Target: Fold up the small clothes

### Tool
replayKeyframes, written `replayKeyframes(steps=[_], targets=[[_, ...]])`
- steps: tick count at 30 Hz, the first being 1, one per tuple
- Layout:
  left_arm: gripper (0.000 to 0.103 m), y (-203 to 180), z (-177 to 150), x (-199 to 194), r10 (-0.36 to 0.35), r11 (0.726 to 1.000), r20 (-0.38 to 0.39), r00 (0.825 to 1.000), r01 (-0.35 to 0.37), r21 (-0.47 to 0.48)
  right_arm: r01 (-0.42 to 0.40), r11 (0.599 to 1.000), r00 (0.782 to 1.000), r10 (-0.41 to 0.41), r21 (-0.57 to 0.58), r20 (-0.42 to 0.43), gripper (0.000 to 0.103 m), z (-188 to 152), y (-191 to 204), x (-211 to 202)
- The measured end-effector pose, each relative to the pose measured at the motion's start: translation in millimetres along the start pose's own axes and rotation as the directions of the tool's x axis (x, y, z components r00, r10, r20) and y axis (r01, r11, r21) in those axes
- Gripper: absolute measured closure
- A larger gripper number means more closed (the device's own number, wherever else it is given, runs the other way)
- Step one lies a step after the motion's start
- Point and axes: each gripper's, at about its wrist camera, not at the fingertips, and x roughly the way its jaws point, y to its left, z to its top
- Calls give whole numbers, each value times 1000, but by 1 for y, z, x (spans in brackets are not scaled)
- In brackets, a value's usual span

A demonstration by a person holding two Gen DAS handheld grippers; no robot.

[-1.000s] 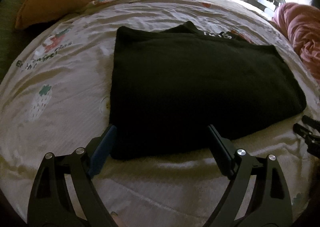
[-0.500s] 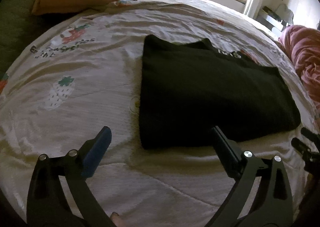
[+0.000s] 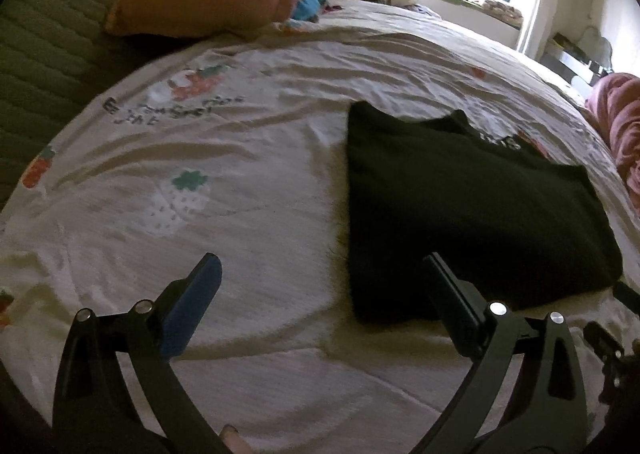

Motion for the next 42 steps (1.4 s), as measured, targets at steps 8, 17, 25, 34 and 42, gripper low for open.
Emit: replayKeyframes(steps=[8, 17, 25, 34, 42], targets=[[10, 17, 6, -1, 24, 999, 13, 1000, -23, -39, -21, 997, 1000, 22, -69, 10, 11, 10, 32, 9], [10, 34, 12, 1, 50, 995, 26, 998, -48, -89, -26, 983, 999, 33, -182, 36, 10, 23, 71, 19], [10, 47, 18, 9, 83, 990, 24, 996, -80, -114, -2, 945, 998, 21, -326, 54, 9, 34, 114, 39], [10, 49, 22, 17, 105, 989, 13, 994, -103, -107, 76, 885, 997, -52, -459, 63, 8, 32, 139, 68], [10, 46, 25, 23, 120, 989, 8, 993, -119, -84, 88, 881, 996, -67, -464, 60, 5, 46, 146, 93]])
